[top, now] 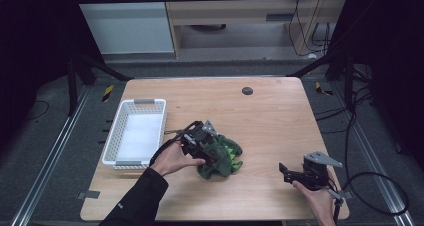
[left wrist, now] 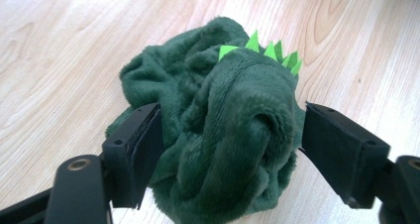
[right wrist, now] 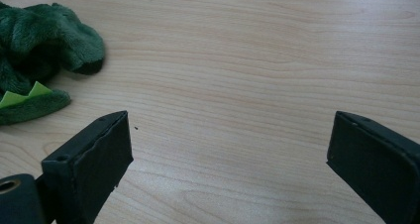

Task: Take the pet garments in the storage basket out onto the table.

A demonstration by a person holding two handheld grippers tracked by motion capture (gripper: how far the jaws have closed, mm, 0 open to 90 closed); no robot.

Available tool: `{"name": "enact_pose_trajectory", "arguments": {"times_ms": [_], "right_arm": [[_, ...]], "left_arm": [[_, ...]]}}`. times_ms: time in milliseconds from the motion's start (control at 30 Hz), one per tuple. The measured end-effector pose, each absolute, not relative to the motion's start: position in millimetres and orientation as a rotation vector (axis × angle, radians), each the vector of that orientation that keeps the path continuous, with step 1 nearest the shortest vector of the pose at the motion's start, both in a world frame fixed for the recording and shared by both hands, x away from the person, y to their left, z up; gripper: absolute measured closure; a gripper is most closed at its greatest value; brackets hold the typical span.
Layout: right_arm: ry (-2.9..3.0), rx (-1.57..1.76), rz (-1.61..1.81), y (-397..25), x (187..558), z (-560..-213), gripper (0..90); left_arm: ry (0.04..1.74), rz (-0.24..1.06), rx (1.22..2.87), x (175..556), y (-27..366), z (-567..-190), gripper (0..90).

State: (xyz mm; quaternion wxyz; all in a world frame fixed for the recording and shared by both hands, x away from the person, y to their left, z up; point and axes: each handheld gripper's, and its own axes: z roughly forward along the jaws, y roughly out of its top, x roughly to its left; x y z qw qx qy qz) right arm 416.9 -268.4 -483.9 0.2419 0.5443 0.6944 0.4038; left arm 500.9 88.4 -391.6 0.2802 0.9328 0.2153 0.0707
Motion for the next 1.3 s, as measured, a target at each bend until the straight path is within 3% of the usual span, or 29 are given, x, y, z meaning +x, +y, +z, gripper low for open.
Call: {"name": "enact_pose_trajectory", "arguments": {"times_ms": [400, 733, 1300], "right_arm": [[1.894, 1.492, 1.104, -268, 417, -484, 3.6], [1.893, 1.487, 1.101, -268, 417, -484, 3.6], [1.884, 1.494, 1.104, -268, 416, -484, 3.7]], "left_arm": [[0.698, 0.226, 2.293, 483, 126, -377, 22.2], [0.800, 0.350, 2.129, 467, 158, -371, 22.6], [1.056, 0.477, 1.862, 447, 241, -392, 25.8]]}}
